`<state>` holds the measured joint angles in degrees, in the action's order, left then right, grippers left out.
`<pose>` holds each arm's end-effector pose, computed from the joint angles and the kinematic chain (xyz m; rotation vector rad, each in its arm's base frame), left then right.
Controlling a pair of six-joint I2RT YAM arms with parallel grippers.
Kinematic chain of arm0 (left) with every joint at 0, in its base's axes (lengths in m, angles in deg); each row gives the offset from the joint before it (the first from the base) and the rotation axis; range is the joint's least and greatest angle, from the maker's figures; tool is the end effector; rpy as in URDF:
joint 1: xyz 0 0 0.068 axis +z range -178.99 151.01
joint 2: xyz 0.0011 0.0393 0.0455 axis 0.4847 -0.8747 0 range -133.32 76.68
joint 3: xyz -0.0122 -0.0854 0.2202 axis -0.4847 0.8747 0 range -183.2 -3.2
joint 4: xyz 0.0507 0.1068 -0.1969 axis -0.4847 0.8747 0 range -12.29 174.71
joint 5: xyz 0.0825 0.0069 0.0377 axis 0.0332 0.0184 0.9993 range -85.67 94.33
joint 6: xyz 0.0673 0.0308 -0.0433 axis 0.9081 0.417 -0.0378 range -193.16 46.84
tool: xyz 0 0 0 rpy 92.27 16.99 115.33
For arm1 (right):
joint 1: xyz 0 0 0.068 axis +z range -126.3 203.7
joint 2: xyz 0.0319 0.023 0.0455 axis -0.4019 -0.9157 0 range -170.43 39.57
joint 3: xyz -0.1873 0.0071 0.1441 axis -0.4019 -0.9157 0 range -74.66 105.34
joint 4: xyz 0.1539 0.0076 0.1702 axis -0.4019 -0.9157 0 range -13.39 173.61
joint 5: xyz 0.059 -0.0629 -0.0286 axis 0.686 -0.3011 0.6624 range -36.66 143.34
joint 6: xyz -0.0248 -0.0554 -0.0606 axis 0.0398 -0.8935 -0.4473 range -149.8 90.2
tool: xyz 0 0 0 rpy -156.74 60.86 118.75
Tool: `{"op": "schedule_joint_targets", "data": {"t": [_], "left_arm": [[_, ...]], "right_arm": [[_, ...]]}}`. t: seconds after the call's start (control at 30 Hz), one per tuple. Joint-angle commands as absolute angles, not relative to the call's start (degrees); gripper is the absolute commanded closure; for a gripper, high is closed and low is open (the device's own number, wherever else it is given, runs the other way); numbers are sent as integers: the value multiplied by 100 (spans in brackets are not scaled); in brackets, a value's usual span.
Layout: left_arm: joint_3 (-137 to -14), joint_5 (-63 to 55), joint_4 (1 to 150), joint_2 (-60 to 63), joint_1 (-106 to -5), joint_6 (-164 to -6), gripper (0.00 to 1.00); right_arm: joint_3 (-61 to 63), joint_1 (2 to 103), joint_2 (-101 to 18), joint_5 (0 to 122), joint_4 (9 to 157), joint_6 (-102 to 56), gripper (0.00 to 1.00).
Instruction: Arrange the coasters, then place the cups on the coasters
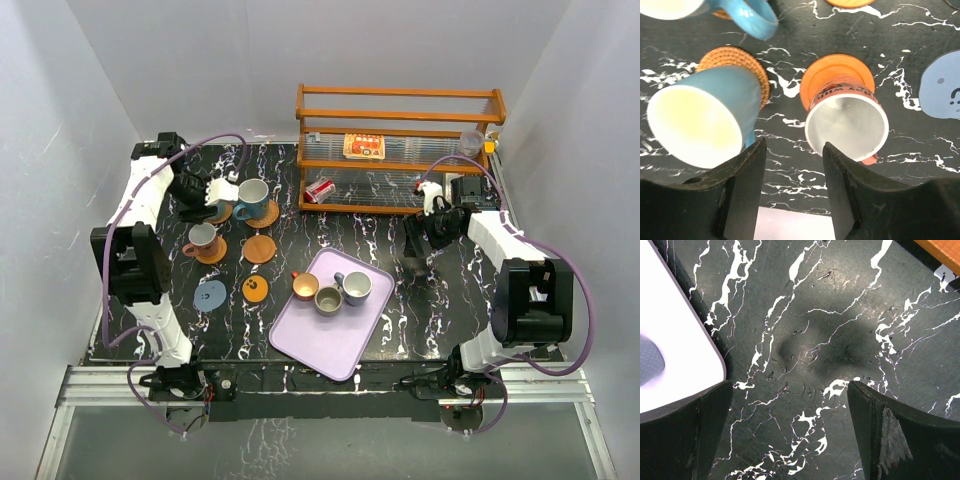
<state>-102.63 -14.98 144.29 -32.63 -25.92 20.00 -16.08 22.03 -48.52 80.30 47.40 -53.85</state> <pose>0.3477 -0.0064 0.2087 1.9740 1.8930 -0.0689 0.2843 0.0260 0.1592 -0.6333 2.5132 0.4809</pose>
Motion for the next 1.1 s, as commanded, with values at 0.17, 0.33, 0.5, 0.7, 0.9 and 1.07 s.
{"op": "schedule_joint_targets", "data": {"t": [0.17,0.33,0.5,0.7,0.9,1.07], "left_arm": [[-9522,-2181,13065,-1615,-2658,1119,34],[-8689,-2722,11656,-711,-2697,-533,5],[-8731,-2749,11322,-701,-2723,-2765,1],[-8817,-3155,11400,-848,-2877,-4431,1],[-8230,-3196,10811,-582,-3311,-5414,1],[-7682,-2711,10477,-430,-3755,-5449,1]], "right_arm": [[-1451,2168,-4678,8259,4759,-5399,2],[-1349,2176,-4544,8376,4739,-5330,2],[-1142,2194,-4385,8522,4598,-5311,2],[-1093,2229,-4038,8544,4529,-5324,3],[-1218,2235,-3620,8847,4518,-5315,3],[-1161,2267,-3388,9155,4245,-5536,4]]}}
